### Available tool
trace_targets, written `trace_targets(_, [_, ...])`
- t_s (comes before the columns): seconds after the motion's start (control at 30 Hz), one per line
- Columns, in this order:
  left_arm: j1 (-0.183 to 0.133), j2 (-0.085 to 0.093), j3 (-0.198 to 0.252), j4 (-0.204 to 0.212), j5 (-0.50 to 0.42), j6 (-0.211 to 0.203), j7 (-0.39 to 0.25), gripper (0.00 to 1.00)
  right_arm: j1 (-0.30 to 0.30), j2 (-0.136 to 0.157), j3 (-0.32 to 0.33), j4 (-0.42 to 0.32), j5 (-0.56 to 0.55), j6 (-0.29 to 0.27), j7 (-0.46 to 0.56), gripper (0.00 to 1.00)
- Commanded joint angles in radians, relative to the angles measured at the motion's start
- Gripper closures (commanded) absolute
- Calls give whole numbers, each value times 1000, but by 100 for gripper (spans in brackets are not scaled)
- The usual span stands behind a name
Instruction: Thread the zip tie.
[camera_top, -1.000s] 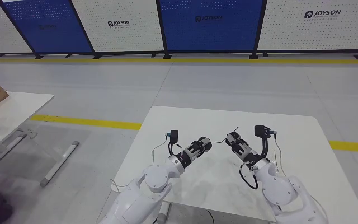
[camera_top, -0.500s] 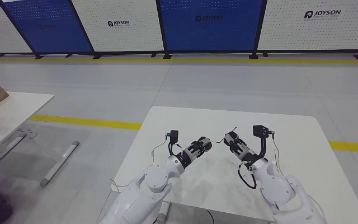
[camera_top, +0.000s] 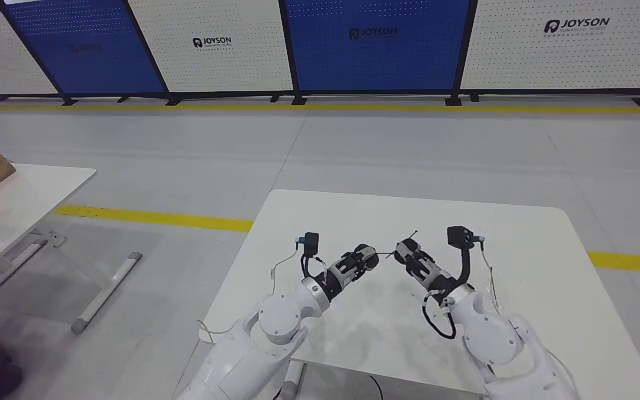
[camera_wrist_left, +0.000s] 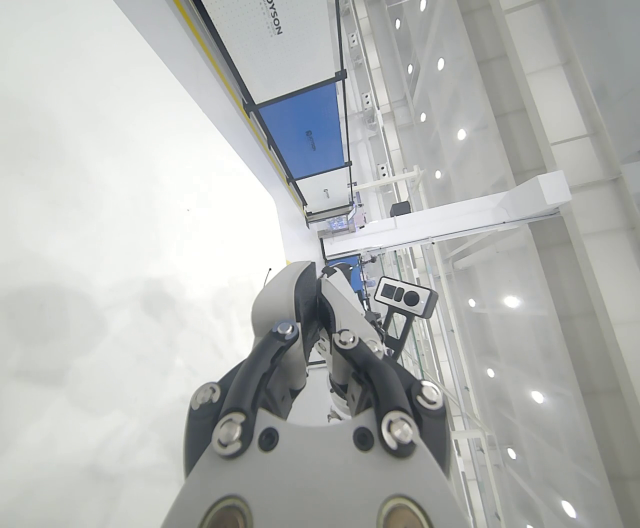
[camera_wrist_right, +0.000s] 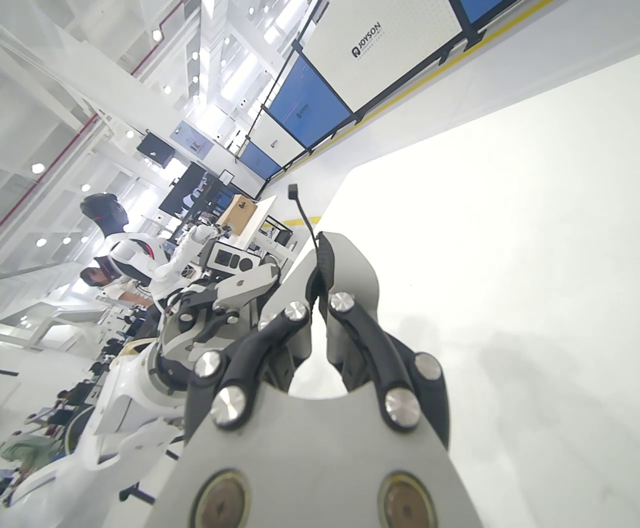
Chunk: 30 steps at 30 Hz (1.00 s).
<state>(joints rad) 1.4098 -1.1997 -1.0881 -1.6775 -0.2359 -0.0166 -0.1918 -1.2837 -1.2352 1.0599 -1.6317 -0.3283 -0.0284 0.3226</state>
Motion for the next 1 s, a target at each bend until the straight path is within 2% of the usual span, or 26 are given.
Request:
trace_targets(0.0, [0, 0, 0, 0, 0, 0, 0, 100, -4, 0, 9, -1, -1, 0, -5, 100])
trace_targets(0.27, [0, 0, 0, 0, 0, 0, 0, 100, -40, 7, 81, -21, 49, -10, -13, 100])
trace_targets(0.53, [-4, 1, 1, 10, 30, 5, -7, 100, -40, 7, 81, -21, 49, -10, -13, 100])
trace_targets(0.63, [-4, 8, -9, 8, 71, 12, -50, 100, -40, 7, 81, -21, 49, -10, -13, 100])
trace_targets(0.73, [5, 20, -42, -4, 96, 10, -124, 100, -40, 7, 81, -21, 49, -10, -13, 100])
trace_targets(0.83, [17, 35, -89, -12, 81, 5, -241, 100, -40, 7, 81, -21, 49, -10, -13, 100])
trace_targets(0.87, [19, 37, -101, -13, 76, 8, -248, 100, -40, 7, 81, -21, 49, -10, -13, 100])
trace_targets(0.97, [19, 37, -101, -13, 76, 8, -248, 100, -40, 7, 81, -21, 49, -10, -13, 100])
